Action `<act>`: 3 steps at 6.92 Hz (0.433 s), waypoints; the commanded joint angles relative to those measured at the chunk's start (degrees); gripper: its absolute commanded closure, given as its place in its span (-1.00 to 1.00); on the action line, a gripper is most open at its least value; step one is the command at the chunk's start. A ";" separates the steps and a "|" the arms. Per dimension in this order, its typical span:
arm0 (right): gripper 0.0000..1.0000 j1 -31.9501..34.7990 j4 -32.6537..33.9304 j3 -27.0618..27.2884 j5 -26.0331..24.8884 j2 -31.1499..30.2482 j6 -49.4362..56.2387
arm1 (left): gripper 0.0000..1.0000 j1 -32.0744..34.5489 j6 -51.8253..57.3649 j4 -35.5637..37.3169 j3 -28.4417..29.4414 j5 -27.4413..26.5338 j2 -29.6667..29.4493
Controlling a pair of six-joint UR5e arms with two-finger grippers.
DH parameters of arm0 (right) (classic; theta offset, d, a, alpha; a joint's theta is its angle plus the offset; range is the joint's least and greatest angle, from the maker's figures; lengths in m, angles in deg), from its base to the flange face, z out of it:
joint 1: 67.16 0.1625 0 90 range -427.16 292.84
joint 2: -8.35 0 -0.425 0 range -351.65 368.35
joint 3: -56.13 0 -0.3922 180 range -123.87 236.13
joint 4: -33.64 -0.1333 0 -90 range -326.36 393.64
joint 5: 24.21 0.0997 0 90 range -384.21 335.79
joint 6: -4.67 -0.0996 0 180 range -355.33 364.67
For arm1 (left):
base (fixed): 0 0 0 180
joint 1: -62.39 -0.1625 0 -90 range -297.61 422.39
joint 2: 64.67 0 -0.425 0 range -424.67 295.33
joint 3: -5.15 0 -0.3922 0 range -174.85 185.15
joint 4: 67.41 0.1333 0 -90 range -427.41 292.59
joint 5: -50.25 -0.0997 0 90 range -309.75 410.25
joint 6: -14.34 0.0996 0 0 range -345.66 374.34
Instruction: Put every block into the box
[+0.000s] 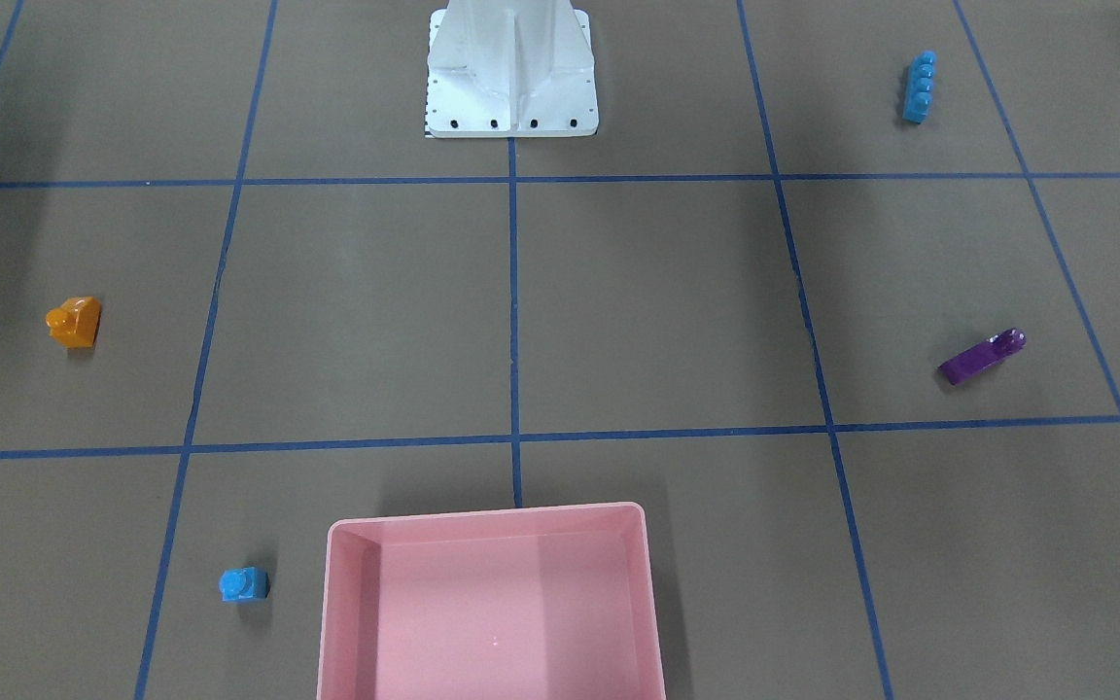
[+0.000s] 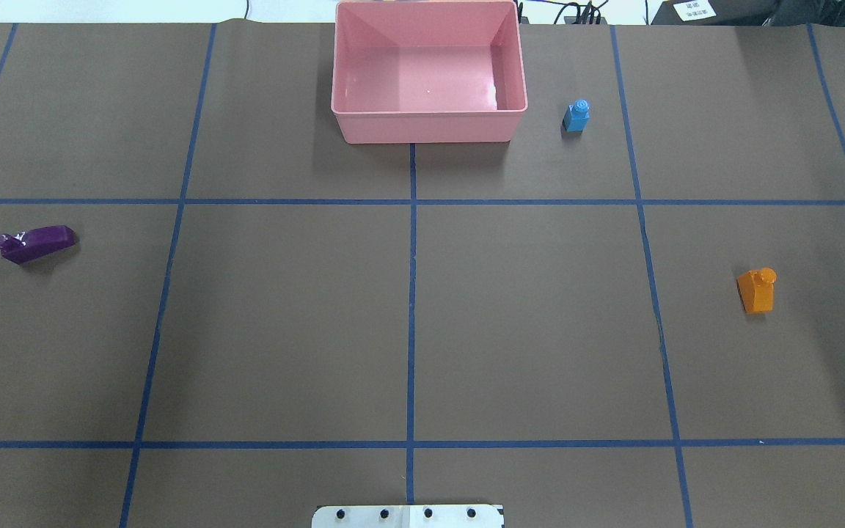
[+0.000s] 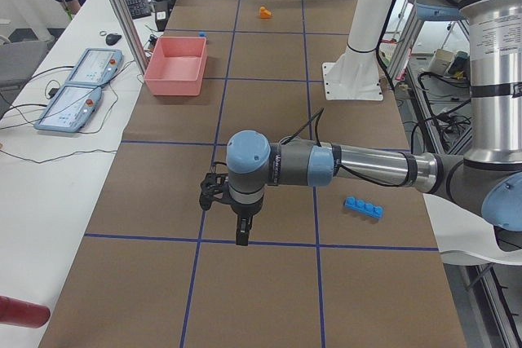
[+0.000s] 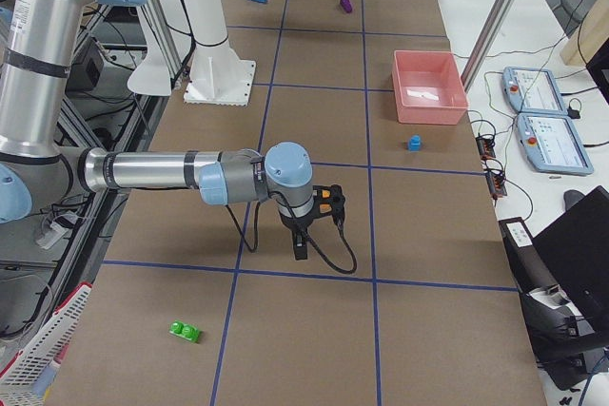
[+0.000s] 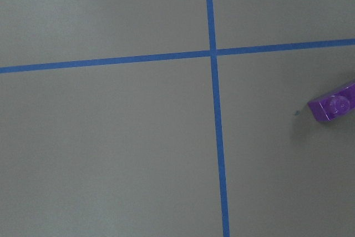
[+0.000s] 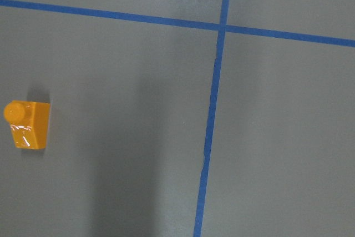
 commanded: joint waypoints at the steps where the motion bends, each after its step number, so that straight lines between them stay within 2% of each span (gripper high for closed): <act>1: -1.00 -0.03 -0.22 0.01 0.76 0.00 0.00 | -1.00 0.00 0.36 -0.44 0.02 0.02 0.40; 3: -1.00 -0.12 -0.48 0.61 2.51 0.87 0.17 | -1.00 0.00 0.36 -0.61 -0.15 0.02 0.06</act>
